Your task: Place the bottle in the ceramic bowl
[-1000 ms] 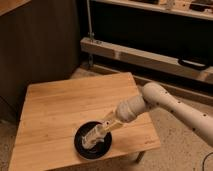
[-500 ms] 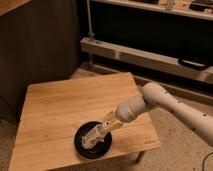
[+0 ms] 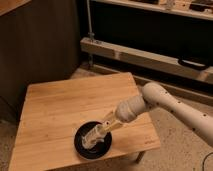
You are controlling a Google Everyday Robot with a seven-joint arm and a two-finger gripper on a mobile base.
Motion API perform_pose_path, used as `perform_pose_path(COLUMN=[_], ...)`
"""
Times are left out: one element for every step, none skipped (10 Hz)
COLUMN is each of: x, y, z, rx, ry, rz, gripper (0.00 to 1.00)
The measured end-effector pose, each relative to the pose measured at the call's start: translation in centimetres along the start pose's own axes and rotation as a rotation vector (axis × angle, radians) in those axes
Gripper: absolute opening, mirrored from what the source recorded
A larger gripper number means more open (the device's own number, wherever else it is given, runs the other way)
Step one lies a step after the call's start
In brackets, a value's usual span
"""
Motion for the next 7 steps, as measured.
perform_pose_path(x=[0.0,0.01,0.01,0.01,0.01,0.01,0.01], y=[0.0,0.0,0.0,0.0,0.0,0.0,0.0], z=[0.0,0.01,0.01,0.01,0.01,0.01,0.01], rx=[0.0,0.0,0.0,0.0,0.0,0.0,0.0], ry=[0.0,0.0,0.0,0.0,0.0,0.0,0.0], rz=[0.0,0.0,0.0,0.0,0.0,0.0,0.0], gripper=[0.62,0.72,0.79,0.8,0.8,0.8,0.8])
